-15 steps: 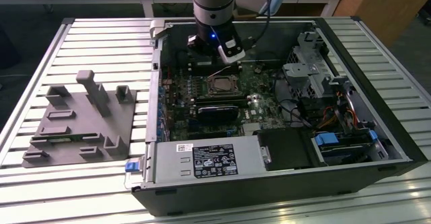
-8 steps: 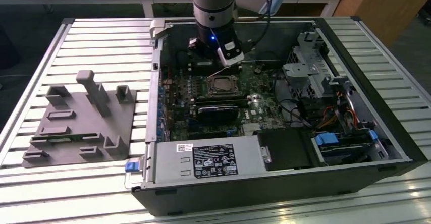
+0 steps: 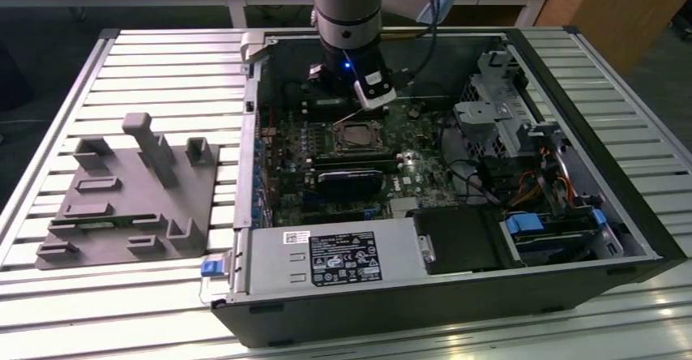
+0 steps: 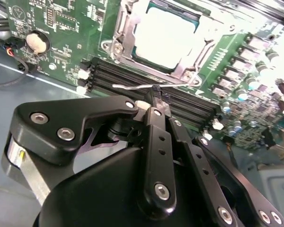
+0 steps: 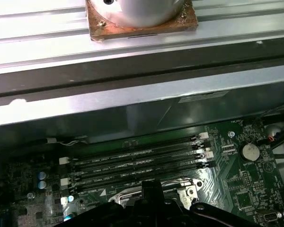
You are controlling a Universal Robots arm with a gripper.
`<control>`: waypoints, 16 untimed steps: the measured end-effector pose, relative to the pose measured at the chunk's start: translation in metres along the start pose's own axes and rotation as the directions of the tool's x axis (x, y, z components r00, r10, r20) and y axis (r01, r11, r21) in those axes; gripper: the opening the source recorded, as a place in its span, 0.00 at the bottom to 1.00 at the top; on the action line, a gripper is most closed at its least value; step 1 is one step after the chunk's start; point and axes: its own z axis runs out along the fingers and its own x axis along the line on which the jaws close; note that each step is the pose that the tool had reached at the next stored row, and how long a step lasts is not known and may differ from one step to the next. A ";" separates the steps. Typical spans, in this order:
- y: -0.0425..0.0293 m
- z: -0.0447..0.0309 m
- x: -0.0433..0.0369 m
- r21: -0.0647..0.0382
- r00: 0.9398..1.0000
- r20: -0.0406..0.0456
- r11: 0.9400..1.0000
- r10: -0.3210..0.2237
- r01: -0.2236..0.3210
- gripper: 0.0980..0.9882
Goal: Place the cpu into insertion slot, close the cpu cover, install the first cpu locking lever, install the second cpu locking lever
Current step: 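Install the first cpu locking lever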
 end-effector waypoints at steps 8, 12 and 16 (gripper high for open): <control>0.0038 0.0091 -0.0096 0.002 1.000 0.002 1.000 0.005 -0.005 0.01; 0.0045 0.0096 -0.0096 0.002 1.000 0.002 1.000 0.007 -0.007 0.01; 0.0044 0.0101 -0.0097 0.002 1.000 0.003 1.000 0.007 -0.007 0.01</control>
